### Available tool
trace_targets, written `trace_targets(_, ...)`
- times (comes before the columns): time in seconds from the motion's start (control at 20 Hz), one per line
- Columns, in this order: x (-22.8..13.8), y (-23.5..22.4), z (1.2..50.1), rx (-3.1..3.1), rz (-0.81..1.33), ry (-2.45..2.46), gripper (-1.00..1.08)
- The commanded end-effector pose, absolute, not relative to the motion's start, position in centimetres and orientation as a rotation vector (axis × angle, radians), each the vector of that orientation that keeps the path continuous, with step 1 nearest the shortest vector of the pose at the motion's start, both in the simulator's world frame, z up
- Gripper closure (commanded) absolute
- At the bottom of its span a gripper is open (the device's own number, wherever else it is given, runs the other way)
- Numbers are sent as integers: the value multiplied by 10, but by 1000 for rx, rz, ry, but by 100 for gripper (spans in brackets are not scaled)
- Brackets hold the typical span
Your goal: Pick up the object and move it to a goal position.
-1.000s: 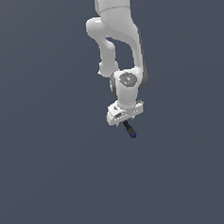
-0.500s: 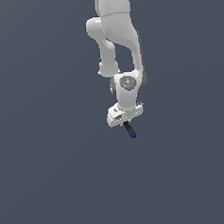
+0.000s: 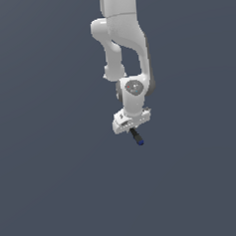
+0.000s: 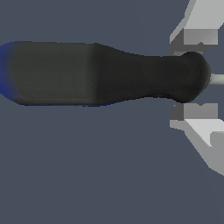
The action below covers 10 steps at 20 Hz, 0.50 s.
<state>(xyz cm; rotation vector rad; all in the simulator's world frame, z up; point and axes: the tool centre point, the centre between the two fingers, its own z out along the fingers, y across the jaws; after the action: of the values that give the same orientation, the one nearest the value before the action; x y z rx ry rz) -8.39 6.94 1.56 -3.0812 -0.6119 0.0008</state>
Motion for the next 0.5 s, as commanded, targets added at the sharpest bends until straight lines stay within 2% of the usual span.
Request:
trace_targets(0.0, -84, 65, 16, -3082, 0, -611, 108)
trace_targets(0.45, -84, 11, 19, -3082, 0, -611, 108)
